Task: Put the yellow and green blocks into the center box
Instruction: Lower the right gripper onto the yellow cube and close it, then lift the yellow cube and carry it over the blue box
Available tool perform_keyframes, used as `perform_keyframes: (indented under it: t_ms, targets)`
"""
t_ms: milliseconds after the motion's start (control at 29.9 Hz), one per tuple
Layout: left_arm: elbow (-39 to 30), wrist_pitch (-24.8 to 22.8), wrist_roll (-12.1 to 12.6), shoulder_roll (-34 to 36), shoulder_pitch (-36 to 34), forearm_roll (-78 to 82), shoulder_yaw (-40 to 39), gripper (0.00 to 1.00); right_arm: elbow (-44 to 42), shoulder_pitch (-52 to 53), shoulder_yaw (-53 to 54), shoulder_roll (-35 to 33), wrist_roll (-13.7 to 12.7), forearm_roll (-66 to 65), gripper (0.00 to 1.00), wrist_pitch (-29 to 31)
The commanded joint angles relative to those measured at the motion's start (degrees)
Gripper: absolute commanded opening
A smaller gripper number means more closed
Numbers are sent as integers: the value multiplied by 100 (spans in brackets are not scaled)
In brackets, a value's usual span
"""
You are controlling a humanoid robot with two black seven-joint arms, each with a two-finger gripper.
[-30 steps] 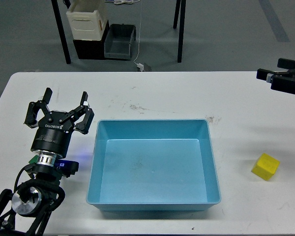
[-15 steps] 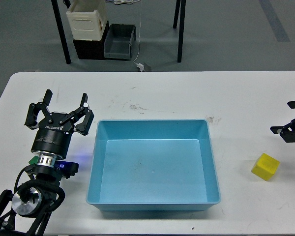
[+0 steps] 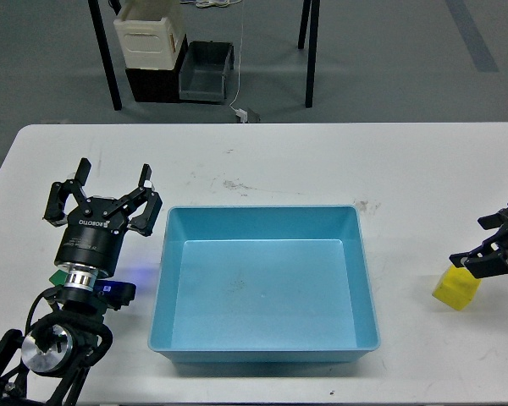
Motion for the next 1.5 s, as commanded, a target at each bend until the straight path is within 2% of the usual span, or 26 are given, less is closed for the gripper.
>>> perform_keyframes:
  t_ms: [0, 568, 735, 836, 936, 1103, 1203, 1471]
  targets:
    - [31, 1, 0, -6, 0, 0, 0, 100, -8, 50, -306, 120, 1, -74, 99, 104]
    - [66, 1, 0, 3, -35, 0, 0, 100, -306, 23, -650, 560, 1, -206, 95, 104]
    - [75, 1, 0, 3, -44, 0, -9, 100, -509, -20, -659, 797, 1, -197, 81, 104]
    - [75, 1, 0, 12, -35, 0, -17, 100, -492, -29, -667, 806, 1, -197, 65, 104]
    - [119, 1, 9, 12, -62, 0, -9, 100, -527, 14, -667, 815, 1, -206, 37, 104]
    - [128, 1, 9, 20, -79, 0, -9, 100, -509, 242, -598, 806, 1, -206, 12, 104]
    - [128, -8, 9, 20, -79, 0, -9, 100, -510, 795, -457, 824, 1, -136, 6, 104]
    - [119, 9, 0, 64, -105, 18, -79, 100, -54, 2114, 360, 1042, 1, 101, 4, 104]
